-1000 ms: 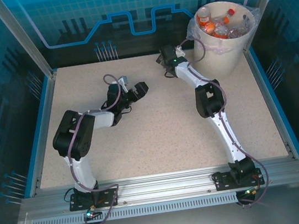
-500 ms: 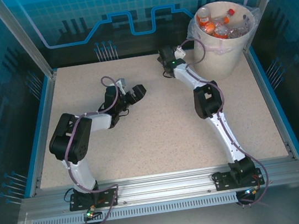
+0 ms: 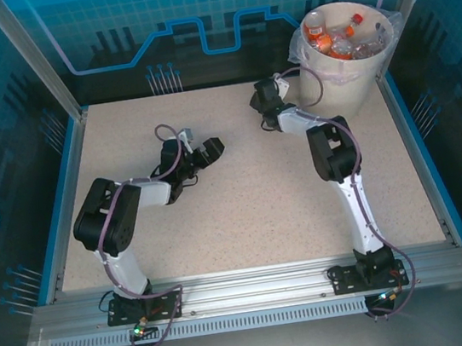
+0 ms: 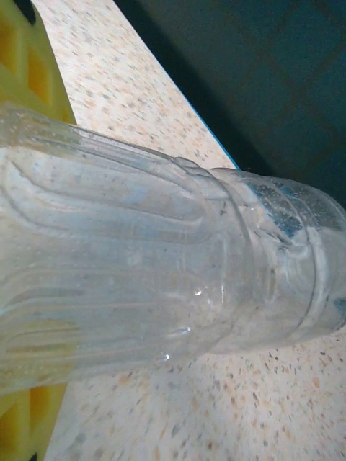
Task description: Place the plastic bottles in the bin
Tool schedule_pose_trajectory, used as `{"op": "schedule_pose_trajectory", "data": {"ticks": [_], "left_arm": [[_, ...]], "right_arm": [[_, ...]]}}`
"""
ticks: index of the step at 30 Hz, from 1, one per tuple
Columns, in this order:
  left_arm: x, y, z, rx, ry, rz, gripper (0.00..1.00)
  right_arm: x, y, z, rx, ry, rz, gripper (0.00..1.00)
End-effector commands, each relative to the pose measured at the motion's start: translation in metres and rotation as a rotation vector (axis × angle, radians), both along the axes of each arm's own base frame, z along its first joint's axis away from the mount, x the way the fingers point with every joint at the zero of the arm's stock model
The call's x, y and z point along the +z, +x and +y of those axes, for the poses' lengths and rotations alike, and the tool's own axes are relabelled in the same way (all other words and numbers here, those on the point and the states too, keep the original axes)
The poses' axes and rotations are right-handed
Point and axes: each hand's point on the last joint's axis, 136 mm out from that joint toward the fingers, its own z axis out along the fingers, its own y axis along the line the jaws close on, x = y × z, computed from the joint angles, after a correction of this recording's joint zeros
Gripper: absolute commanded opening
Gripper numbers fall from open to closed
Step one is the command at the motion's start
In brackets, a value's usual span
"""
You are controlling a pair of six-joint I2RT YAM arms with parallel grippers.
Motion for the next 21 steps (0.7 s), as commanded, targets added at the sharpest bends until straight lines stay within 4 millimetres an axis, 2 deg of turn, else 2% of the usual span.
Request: {"op": "schedule_pose_trajectory", "data": {"ticks": [1, 8, 10, 12, 16, 21], "left_arm": [[0.023, -0.002, 0.003, 0.014, -0.056, -0.054, 0.99], [0.036, -0.017, 0.006, 0.018, -0.087, -0.066, 0.99], [0.04, -0.022, 0.008, 0.018, -0.078, -0.07, 0.99], [0.043, -0.028, 0.011, 0.019, -0.067, -0.066, 0.99], [0.049, -0.04, 0.015, 0.019, -0.059, -0.064, 0.99], [0.064, -0.055, 0.023, 0.03, -0.039, -0.086, 0.99]], "right_arm": [[0.096, -0.016, 0.026, 0.136, 0.014, -0.211, 0.5], [0.136, -0.106, 0.042, 0.397, -0.001, -0.215, 0.46], [0.153, -0.129, 0.038, 0.454, -0.022, -0.218, 0.45], [0.182, -0.15, 0.029, 0.512, -0.041, -0.251, 0.44], [0.239, -0.168, -0.008, 0.582, -0.11, -0.304, 0.42], [0.29, -0.163, -0.081, 0.601, -0.224, -0.301, 0.42]]}}
